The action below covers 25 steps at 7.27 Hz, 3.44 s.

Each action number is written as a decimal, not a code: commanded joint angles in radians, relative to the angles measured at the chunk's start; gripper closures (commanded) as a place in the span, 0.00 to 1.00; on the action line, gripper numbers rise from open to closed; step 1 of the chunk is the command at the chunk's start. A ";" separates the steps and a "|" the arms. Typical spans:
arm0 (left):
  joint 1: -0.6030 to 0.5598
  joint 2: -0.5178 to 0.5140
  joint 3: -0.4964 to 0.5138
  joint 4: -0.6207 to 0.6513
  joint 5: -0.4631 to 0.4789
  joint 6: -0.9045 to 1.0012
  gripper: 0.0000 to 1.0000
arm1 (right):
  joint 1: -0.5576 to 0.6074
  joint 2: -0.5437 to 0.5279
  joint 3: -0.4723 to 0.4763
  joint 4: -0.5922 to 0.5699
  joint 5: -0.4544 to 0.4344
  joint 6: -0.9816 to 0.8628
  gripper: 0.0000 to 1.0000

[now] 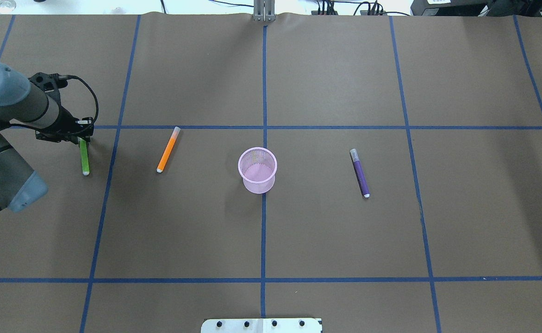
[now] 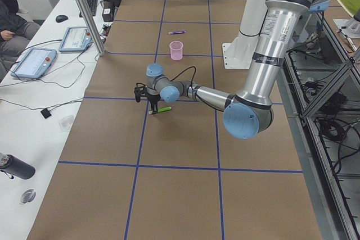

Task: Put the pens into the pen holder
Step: 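Lift the green marker upright with the left gripper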

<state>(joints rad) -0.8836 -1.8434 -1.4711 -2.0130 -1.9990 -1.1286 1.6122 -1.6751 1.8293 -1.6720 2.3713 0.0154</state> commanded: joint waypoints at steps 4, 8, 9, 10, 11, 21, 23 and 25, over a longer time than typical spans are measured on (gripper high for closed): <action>0.002 0.000 0.000 0.002 0.000 0.000 0.65 | 0.000 0.002 0.001 0.000 0.000 0.000 0.00; 0.002 0.000 0.000 0.003 0.002 0.000 0.65 | 0.000 0.006 0.001 0.000 0.002 0.000 0.00; 0.002 0.000 0.000 0.003 0.002 0.000 0.65 | 0.000 0.006 0.001 0.000 0.002 0.000 0.00; 0.005 0.000 0.006 0.003 0.002 0.000 0.65 | 0.000 0.006 -0.001 0.000 0.002 0.000 0.00; 0.014 0.000 0.014 0.002 0.002 -0.002 0.65 | 0.000 0.006 -0.001 0.000 0.002 0.000 0.00; -0.035 -0.005 -0.288 0.092 0.090 -0.014 1.00 | -0.002 0.028 -0.031 0.031 -0.010 -0.002 0.00; -0.023 -0.093 -0.348 0.088 0.266 -0.185 1.00 | -0.002 0.028 -0.062 0.055 -0.006 0.000 0.00; 0.077 -0.189 -0.342 0.086 0.487 -0.351 1.00 | -0.005 0.032 -0.144 0.104 -0.007 -0.020 0.00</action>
<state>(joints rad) -0.8741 -1.9715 -1.8139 -1.9260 -1.6572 -1.3715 1.6091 -1.6455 1.7380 -1.6069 2.3650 0.0087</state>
